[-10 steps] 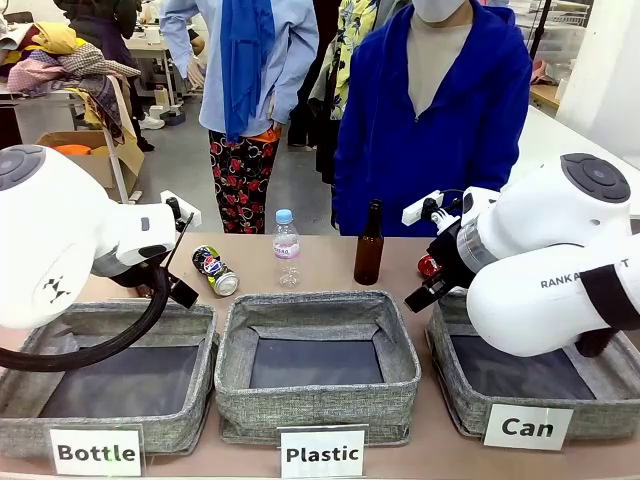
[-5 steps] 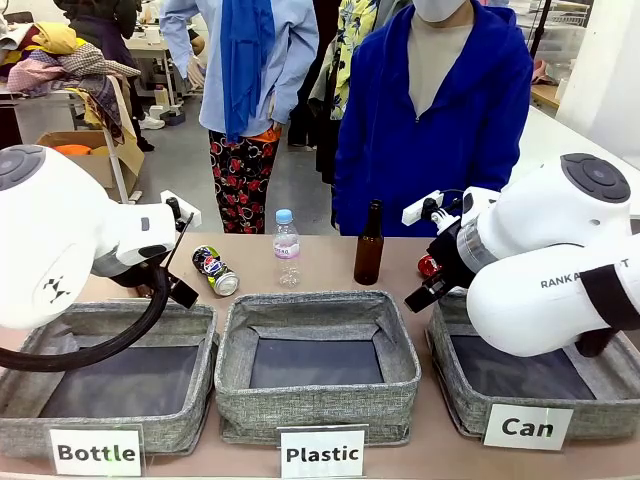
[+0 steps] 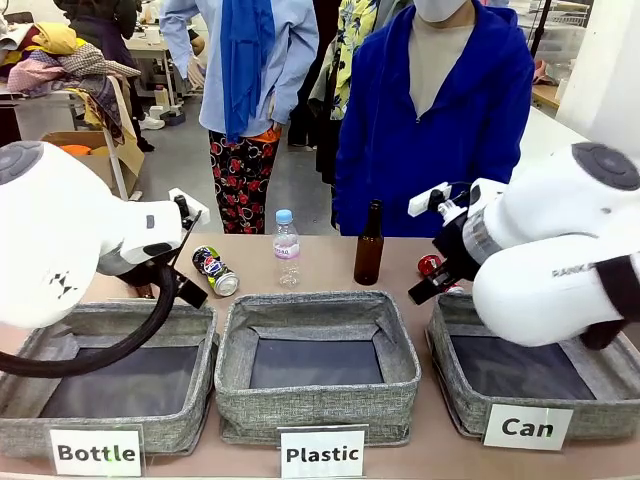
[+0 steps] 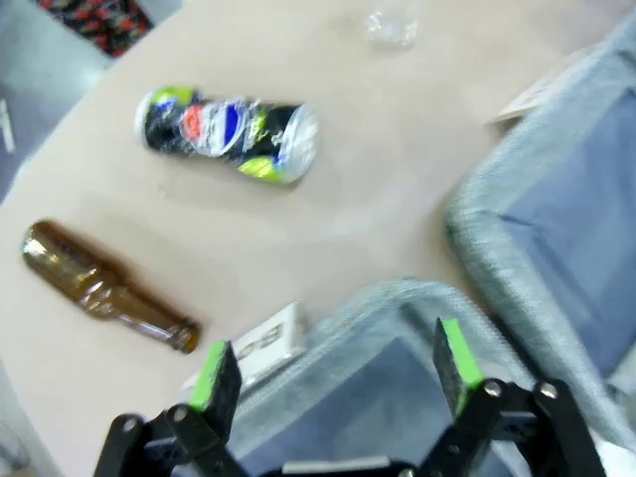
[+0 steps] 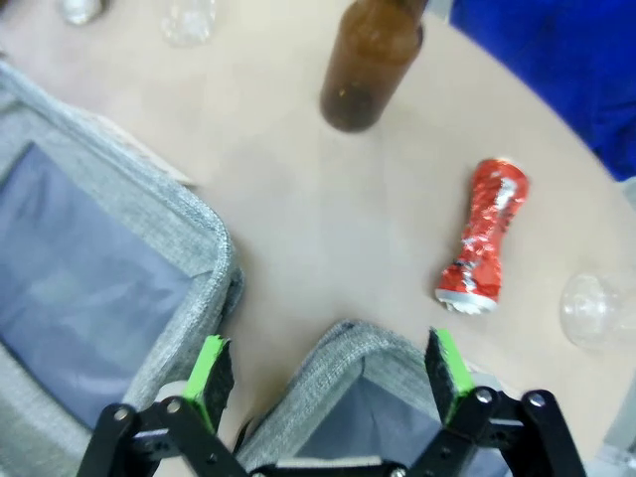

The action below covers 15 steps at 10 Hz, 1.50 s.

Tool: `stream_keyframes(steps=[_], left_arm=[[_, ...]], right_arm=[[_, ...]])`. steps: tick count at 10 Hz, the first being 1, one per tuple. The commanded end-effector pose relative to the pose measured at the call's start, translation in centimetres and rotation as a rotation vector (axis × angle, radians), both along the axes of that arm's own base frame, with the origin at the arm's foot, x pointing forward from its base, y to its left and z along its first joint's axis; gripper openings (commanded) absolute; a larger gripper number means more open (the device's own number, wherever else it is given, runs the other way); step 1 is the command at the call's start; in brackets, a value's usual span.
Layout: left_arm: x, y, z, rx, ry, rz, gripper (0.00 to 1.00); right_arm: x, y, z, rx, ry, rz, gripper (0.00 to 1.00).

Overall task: Sort the can waste into the basket.
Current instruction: Pick up the can waste from the table and place it in the right Fabric basket.

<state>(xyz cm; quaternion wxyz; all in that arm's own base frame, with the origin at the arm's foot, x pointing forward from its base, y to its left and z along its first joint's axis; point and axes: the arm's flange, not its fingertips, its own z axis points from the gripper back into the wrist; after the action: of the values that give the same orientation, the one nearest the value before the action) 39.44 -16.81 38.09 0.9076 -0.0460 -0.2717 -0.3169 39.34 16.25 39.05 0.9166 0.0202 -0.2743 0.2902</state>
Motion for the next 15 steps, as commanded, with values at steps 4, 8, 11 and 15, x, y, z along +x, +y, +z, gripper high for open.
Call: stream_keyframes(steps=[4, 8, 11, 15], left_arm=[[-5.5, 3.4, 9.9, -0.392, 0.339, -0.265, 1.00], [-7.9, 16.0, 12.7, -0.736, 0.356, -0.256, 1.00], [-8.1, 23.3, 9.3, -1.025, 0.304, 0.022, 1.00], [-9.5, 28.7, 5.8, -1.273, 0.220, 0.310, 1.00]], right_arm=[[-6.8, -6.2, 10.7, 0.430, 0.215, 0.005, 1.00], [-11.2, -18.7, 13.0, 0.806, 0.199, -0.125, 1.00], [-12.8, -27.5, 10.8, 1.003, 0.158, -0.348, 1.00], [-13.5, -34.9, 6.7, 1.170, 0.164, -0.653, 1.00]])
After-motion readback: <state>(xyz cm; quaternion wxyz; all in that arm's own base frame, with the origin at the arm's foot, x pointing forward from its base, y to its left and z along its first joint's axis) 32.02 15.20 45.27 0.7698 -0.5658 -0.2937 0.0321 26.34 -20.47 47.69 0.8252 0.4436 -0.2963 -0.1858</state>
